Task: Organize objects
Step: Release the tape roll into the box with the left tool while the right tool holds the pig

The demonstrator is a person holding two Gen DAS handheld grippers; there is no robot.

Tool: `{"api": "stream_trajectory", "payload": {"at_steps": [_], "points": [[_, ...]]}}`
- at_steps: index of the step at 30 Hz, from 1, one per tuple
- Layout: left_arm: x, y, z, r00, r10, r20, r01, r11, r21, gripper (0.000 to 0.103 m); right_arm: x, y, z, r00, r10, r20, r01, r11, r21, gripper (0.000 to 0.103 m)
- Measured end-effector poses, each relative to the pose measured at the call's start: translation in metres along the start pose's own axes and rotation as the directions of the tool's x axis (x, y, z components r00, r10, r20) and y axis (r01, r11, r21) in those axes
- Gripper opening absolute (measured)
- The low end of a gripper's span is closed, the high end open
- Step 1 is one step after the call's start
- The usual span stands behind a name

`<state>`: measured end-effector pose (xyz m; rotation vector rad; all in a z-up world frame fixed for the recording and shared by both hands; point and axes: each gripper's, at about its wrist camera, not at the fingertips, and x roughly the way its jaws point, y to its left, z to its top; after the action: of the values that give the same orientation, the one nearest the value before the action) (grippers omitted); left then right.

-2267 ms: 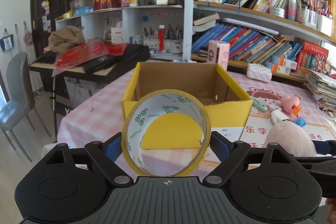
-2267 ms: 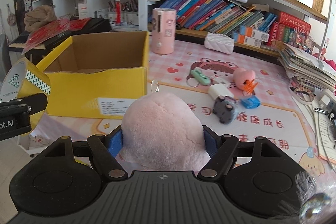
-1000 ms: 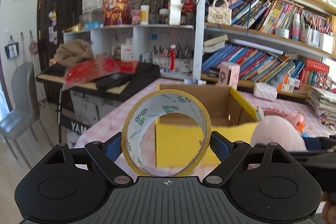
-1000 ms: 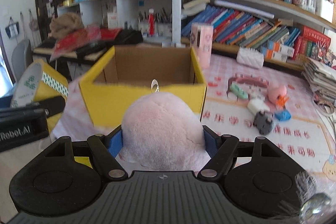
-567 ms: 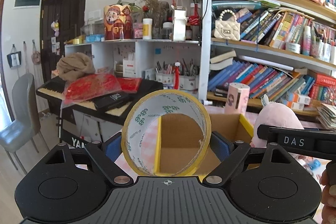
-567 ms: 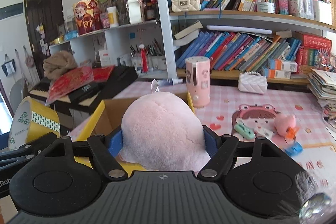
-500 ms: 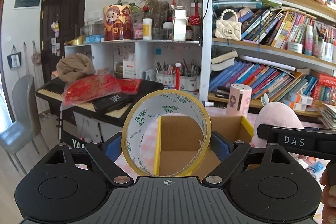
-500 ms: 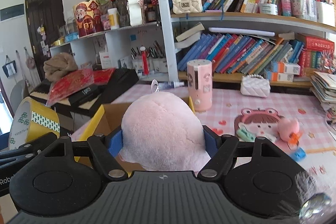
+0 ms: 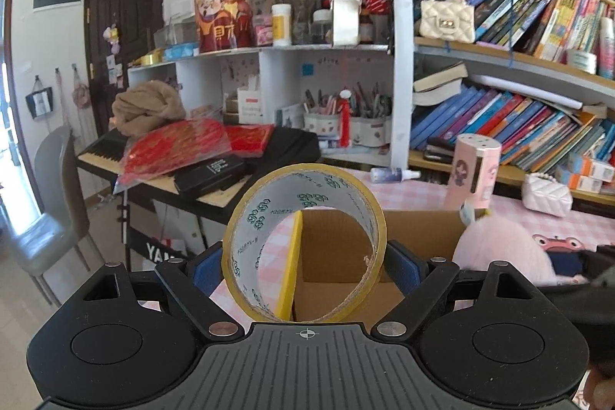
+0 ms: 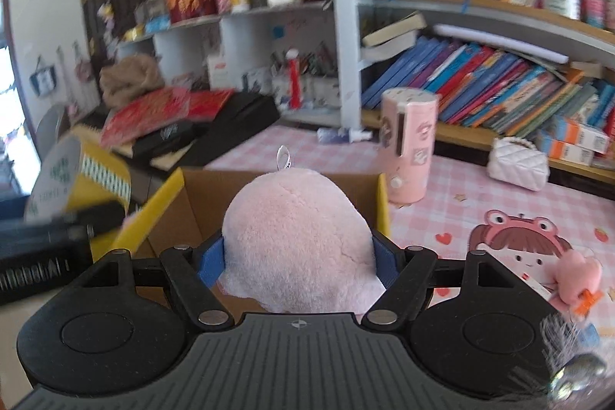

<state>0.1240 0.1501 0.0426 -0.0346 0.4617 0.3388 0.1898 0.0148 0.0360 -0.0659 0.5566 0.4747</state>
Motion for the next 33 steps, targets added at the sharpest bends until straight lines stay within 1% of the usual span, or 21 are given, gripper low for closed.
{"api": "stream_trajectory", "payload": {"at_steps": [3, 8, 12, 15, 20, 27, 31, 33], "points": [[0.011, -0.006, -0.001, 1.000, 0.010, -0.027, -0.010, 1.000, 0.009, 0.087, 0.017, 0.002, -0.006, 0.999, 0.004, -0.045, -0.007, 0.997, -0.074, 0.073], [0.027, -0.016, -0.003, 0.998, 0.005, -0.070, -0.004, 1.000, 0.014, 0.088, 0.039, 0.003, -0.015, 0.992, 0.025, -0.125, -0.047, 0.984, -0.174, 0.073], [0.039, -0.025, -0.004, 0.995, -0.013, -0.098, 0.016, 1.000, 0.023, 0.088, 0.047, 0.001, -0.020, 0.984, 0.048, -0.173, -0.086, 0.972, -0.220, 0.073], [0.049, -0.031, -0.006, 0.991, -0.021, -0.130, 0.024, 0.999, 0.027, 0.088, 0.049, 0.002, -0.024, 0.981, 0.058, -0.187, -0.109, 0.955, -0.277, 0.073], [0.061, -0.042, -0.011, 0.985, -0.027, -0.172, 0.036, 0.998, 0.054, 0.088, 0.055, -0.004, -0.025, 0.976, 0.077, -0.204, -0.143, 0.934, -0.327, 0.073], [0.075, -0.056, -0.017, 0.973, -0.031, -0.227, 0.055, 0.993, 0.102, 0.088, 0.058, -0.013, -0.023, 0.969, 0.117, -0.215, -0.189, 0.916, -0.354, 0.074], [0.083, -0.061, -0.021, 0.963, -0.023, -0.268, 0.057, 0.991, 0.118, 0.088, 0.059, -0.013, -0.022, 0.967, 0.125, -0.224, -0.201, 0.912, -0.358, 0.074], [0.084, -0.062, -0.021, 0.962, -0.021, -0.274, 0.058, 0.990, 0.126, 0.088, 0.059, -0.013, -0.022, 0.967, 0.125, -0.223, -0.201, 0.912, -0.358, 0.074]]}}
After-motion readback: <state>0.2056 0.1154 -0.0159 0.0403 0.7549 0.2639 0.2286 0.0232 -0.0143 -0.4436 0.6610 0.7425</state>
